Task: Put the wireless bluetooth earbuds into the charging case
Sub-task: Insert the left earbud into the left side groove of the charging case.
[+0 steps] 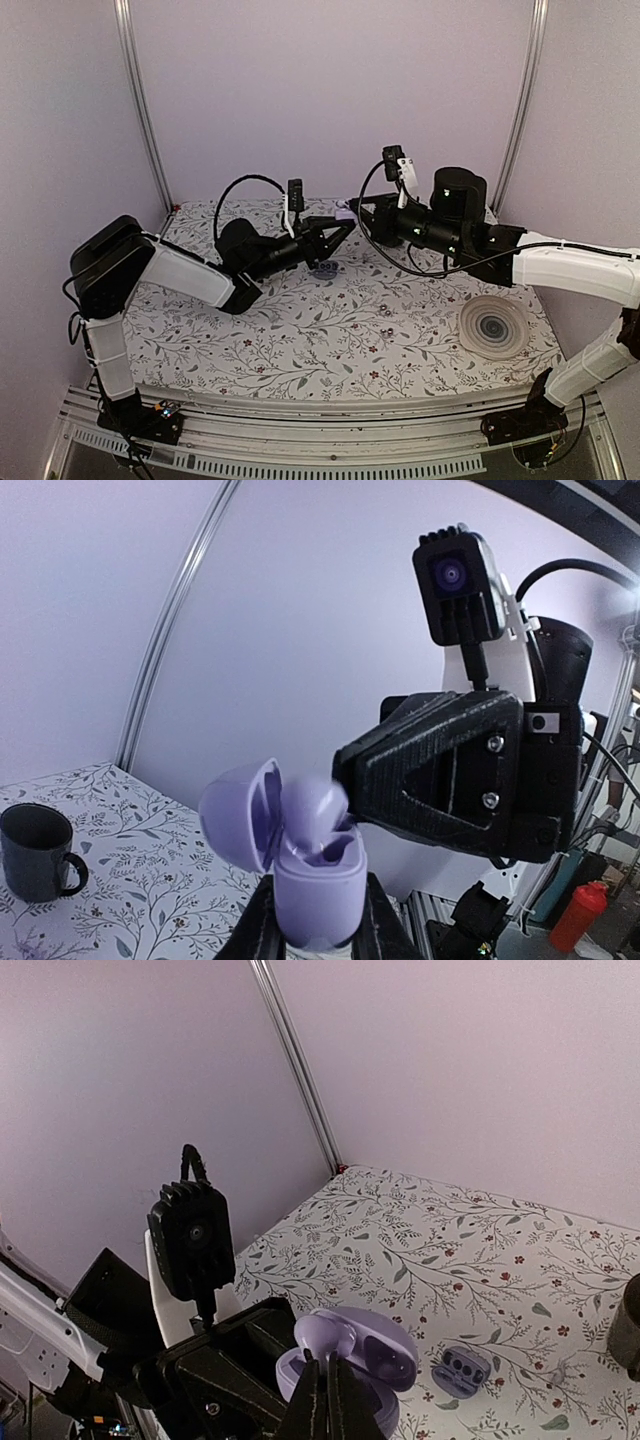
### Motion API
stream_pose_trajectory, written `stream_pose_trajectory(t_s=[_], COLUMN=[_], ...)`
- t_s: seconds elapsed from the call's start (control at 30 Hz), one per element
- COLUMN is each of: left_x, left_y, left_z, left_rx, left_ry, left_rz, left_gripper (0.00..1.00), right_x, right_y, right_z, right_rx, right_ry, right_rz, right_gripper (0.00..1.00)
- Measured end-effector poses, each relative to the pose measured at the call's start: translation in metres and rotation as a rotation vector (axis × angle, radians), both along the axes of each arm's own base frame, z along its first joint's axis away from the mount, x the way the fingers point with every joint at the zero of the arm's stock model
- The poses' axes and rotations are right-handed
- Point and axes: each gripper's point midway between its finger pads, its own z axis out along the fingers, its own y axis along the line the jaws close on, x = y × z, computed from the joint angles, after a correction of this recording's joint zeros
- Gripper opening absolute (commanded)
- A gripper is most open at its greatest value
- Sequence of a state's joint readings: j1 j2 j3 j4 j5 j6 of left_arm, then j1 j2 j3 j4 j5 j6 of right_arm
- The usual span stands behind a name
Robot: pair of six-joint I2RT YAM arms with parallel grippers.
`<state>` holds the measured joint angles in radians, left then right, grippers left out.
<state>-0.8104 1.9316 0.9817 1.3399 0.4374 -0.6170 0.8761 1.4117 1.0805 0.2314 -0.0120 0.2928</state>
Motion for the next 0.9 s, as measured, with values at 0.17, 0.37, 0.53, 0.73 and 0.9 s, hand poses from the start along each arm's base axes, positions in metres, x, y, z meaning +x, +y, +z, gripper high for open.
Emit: stream_pose_trajectory(t_s=[0.17,0.37,0.53,0.73,0.9], left_x=[0.004,0.004,0.005,0.005,0.003], left_y=[0.001,0.001,0.0,0.0,0.003], left_z=[-0.002,-0.005,-0.008,-0.017,-0.023], left_rx=[0.012,0.026,0.054,0.096,0.121], left_ry=[-0.002,-0.007,-0.025,-0.051,-0.079], left_rz=[0.011,0.016,0.028,0.045,0.058], left_gripper=[0.0,0.0,0.0,0.0,0.0], right_x=[-0.002,-0.002,0.0,0.001,0.001], right_y=[-0.001,-0.002,-0.007,-0.011,-0.013], right_z=[-0.006,-0.009,-0.013,-0.022,-0.025], right_rx=[-0.014,-0.023,-0.042,-0.079,-0.105], right_ry=[0.008,0.011,0.023,0.055,0.08], right_rz=[0.002,-0.002,-0.025,-0.043,-0.054], right_gripper=[0.05,0.08,0.13,0.17,0.18])
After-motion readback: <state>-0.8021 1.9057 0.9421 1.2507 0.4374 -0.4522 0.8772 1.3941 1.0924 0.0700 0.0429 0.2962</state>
